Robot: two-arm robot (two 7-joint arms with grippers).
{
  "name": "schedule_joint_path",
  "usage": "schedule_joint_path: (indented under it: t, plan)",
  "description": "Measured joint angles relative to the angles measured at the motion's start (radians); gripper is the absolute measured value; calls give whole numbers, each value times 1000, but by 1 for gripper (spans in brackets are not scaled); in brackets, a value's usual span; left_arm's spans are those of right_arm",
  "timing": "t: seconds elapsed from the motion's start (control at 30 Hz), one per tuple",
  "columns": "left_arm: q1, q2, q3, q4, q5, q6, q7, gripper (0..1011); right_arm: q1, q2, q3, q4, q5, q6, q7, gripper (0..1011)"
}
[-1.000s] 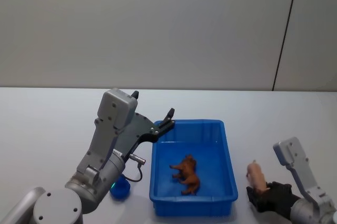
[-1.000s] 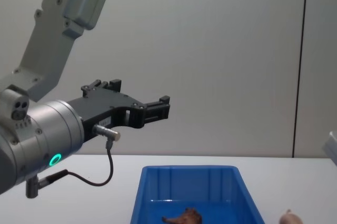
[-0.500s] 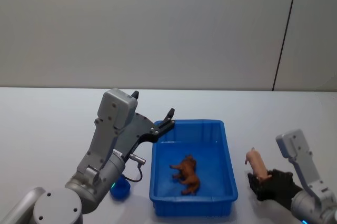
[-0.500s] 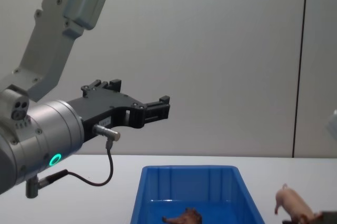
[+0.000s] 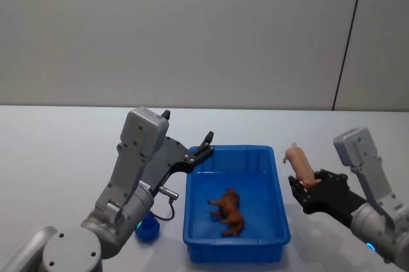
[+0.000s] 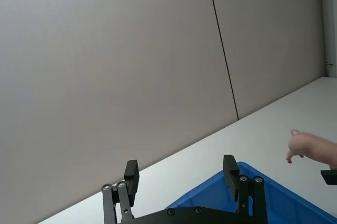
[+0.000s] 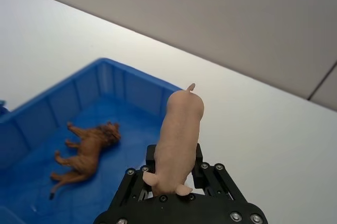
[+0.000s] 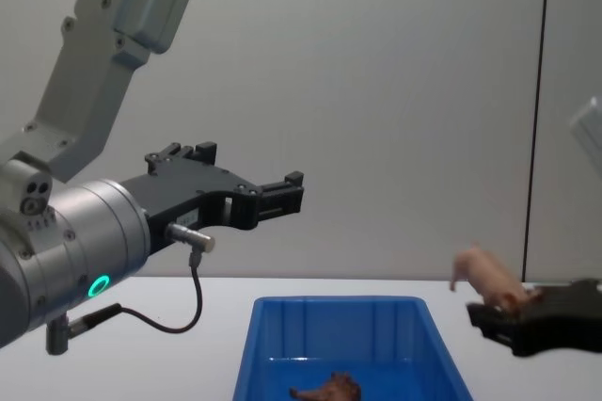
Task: Pick up the two dolls from the table and place them into the box.
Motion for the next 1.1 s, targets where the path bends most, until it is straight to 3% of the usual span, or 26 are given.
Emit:
schedule_joint_path:
  t: [0.23, 0.47, 0.5, 0.77, 0.87, 1.1]
  plan:
    - [0, 0, 0, 0, 0, 0, 0, 1001, 28, -13, -16, -21, -32, -6, 75, 344]
    - [0, 0, 0, 0, 0, 0, 0, 1001, 53, -32, -34, -8, -64, 4, 114, 382]
    - [0, 0, 0, 0, 0, 0, 0, 1001, 58, -36, -38, -2, -72, 7, 122, 445]
    - [0, 0, 0, 0, 0, 0, 0, 1001, 82, -54, -49, 30, -92, 17, 139, 662]
    - [0, 0, 0, 0, 0, 0, 0, 1001, 88, -56, -49, 41, -96, 16, 140, 798]
    - [0, 0, 0, 0, 0, 0, 0, 1001, 93, -51, -40, 51, -95, -3, 132, 945]
